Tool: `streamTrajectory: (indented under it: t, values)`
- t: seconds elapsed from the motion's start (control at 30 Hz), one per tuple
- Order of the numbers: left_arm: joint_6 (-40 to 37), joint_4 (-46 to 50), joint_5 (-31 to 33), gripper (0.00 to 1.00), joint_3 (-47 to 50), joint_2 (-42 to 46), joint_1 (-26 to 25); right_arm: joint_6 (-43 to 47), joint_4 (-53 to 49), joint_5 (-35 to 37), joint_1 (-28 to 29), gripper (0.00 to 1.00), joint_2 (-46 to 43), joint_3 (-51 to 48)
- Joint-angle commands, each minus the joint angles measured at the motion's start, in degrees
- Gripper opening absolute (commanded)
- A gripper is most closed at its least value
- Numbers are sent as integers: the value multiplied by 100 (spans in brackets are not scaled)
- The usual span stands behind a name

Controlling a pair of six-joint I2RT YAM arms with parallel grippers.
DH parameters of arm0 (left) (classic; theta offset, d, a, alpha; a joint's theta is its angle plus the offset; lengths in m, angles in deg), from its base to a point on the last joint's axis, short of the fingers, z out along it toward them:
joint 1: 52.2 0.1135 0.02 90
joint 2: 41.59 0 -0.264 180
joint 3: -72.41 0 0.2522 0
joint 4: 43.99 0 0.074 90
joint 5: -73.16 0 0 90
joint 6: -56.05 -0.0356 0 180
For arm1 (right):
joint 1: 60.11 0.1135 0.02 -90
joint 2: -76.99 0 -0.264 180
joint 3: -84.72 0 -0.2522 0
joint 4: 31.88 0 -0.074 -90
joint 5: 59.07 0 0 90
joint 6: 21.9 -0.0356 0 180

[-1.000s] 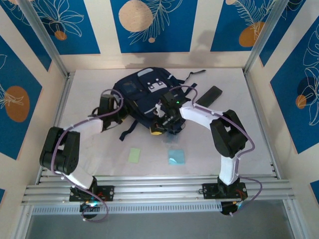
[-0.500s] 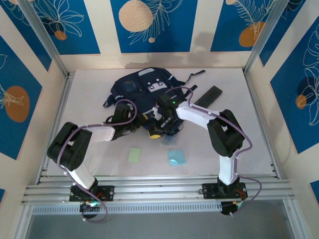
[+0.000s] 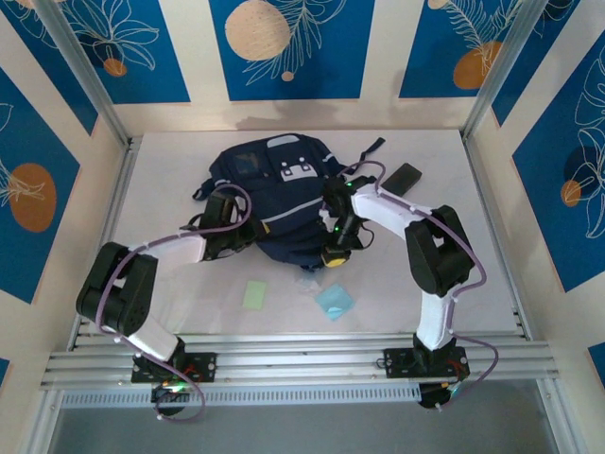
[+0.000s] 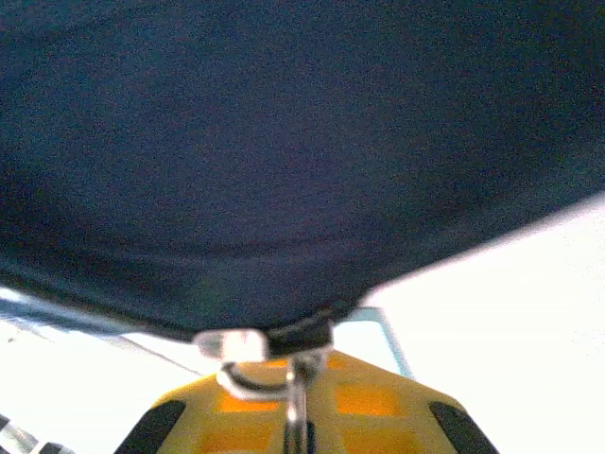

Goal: Pack the student bag
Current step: Zip the student bag at the top-center of the table.

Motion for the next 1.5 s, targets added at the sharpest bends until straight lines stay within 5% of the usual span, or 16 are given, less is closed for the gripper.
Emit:
streamTrajectory:
  t: [0.0,0.27,0.4,0.6,0.73,1.03,1.3,1.37,1.47]
  values:
    - [-1033,781,354,0,-297,294,716,122,-766,1282,-428,0,-74,314]
    - [-1334,1051,-18,0,-1203,-281,1569,251,229,-372,118,0,385,1190]
    - [-1426,1600,130,62,-1703,-496,1597,-488,1049,-1383,452,0,652,1513]
    - [-1029,1691,325,87,-1156,188,1599,-1815,2379,-2059,649,0,1005,1779]
    - [102,954,164,96,-84,1016,1547,-2192,2679,-2127,697,0,1139,2071]
    - [2517,93,1008,100,1171,2018,625,-2440,2786,-2012,828,0,1458,2525]
    - [3406,-936,2095,97,1250,1725,-7,-2512,2903,-2378,1055,0,1344,2301]
    - [3432,-1259,2216,90,1192,1432,-112,-2517,2932,-2505,1072,0,1245,2130]
    - [3570,-2010,2188,55,1274,992,-161,-2310,2752,-2605,1067,0,1094,1915]
